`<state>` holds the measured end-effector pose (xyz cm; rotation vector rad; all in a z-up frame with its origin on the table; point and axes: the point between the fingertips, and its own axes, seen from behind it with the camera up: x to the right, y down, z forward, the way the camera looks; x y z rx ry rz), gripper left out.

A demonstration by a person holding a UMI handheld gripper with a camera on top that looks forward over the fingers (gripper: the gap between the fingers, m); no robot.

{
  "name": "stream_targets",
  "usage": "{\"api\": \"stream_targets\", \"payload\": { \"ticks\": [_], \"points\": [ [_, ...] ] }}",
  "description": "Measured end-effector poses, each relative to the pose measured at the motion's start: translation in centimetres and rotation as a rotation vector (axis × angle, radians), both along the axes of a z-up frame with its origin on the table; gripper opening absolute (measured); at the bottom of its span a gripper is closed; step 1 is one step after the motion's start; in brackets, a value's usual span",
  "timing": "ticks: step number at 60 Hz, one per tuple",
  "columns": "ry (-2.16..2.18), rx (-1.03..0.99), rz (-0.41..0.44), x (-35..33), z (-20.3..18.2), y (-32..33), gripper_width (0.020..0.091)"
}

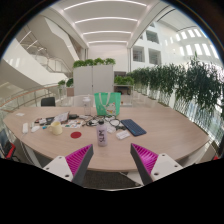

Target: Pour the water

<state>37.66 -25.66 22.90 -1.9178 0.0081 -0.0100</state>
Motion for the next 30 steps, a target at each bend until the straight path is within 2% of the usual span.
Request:
{"api": "stream_targets", "payload": {
  "ticks": [7, 10, 19, 23, 30],
  "points": [
    [0.012, 0.071, -0.023, -1.8, -4.3, 6.1, 0.0838],
    [0.021, 0.084, -0.032, -3.1, -6.0, 11.0, 0.0840],
    [0.029, 0.101, 0.004, -6.4, -11.7, 21.6, 0.0833],
    [0.007, 0.099, 0.003, -7.0, -13.6, 26.0, 0.0831],
    [-0.026, 0.104, -0.029, -6.7, -14.4, 30.6, 0.0828]
  ]
}}
